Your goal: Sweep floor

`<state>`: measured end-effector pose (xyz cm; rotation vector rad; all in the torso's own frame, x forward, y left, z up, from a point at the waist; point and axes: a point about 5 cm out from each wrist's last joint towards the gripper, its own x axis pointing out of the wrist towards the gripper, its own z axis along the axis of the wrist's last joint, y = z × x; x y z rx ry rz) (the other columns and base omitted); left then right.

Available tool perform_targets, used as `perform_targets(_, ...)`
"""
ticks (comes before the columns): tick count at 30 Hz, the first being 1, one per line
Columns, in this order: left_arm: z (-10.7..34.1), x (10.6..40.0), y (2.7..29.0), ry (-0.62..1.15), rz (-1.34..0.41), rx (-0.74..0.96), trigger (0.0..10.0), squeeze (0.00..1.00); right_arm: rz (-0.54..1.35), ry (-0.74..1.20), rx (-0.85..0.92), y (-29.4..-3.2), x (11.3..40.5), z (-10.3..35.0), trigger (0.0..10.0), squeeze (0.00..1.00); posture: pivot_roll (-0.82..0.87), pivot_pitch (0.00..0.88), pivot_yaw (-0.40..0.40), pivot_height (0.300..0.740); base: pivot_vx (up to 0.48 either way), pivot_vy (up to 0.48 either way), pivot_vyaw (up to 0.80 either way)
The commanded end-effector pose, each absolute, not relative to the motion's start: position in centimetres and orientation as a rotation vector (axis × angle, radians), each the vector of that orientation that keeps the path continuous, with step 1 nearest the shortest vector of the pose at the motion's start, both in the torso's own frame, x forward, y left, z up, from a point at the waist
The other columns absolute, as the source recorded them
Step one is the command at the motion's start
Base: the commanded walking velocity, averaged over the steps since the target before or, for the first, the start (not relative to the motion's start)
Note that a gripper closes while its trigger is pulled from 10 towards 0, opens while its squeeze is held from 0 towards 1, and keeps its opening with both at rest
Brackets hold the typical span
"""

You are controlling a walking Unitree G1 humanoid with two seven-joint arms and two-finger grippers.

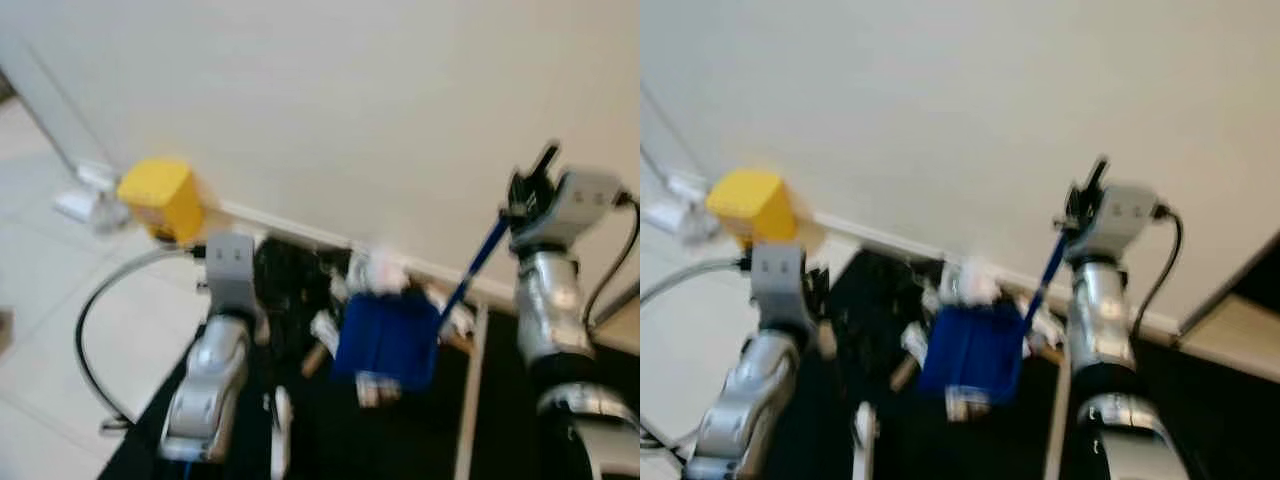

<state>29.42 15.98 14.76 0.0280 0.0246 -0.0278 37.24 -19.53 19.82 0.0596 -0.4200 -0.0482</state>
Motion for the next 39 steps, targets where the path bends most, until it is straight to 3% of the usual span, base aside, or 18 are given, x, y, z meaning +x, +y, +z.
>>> perform_targets(1,15.2,29.4,16.0,0.001,-0.026,0.053,10.0,0.00,-0.070,-0.458,0.070,-20.3,37.2,20.8,10.0,0.00,0.11,0.101,0.016,0.740,0.480,0.000,0.00)
perform_targets(7,15.1,29.3,15.9,0.006,-0.028,0.046,10.0,0.00,-0.068,-0.452,0.069,-20.3,37.2,20.7,10.0,0.00,0.11,0.098,0.015,0.740,0.334,0.000,0.00)
perform_targets(17,15.0,29.3,15.5,0.005,-0.053,0.038,10.0,0.00,-0.073,-0.452,0.056,-20.6,37.3,20.9,10.0,0.00,0.11,0.095,0.015,0.740,0.000,0.000,0.00)
perform_targets(31,15.1,29.6,15.9,0.001,-0.045,0.035,10.0,0.00,-0.039,-0.434,-0.098,-21.7,36.9,20.9,10.0,0.00,0.10,0.105,0.022,0.740,0.000,0.000,0.00)
perform_targets(39,15.1,30.3,16.8,0.007,-0.031,0.050,10.0,0.00,-0.051,-0.448,-0.221,-24.8,35.9,22.2,10.0,0.00,0.08,0.127,0.041,0.740,0.000,0.000,0.00)
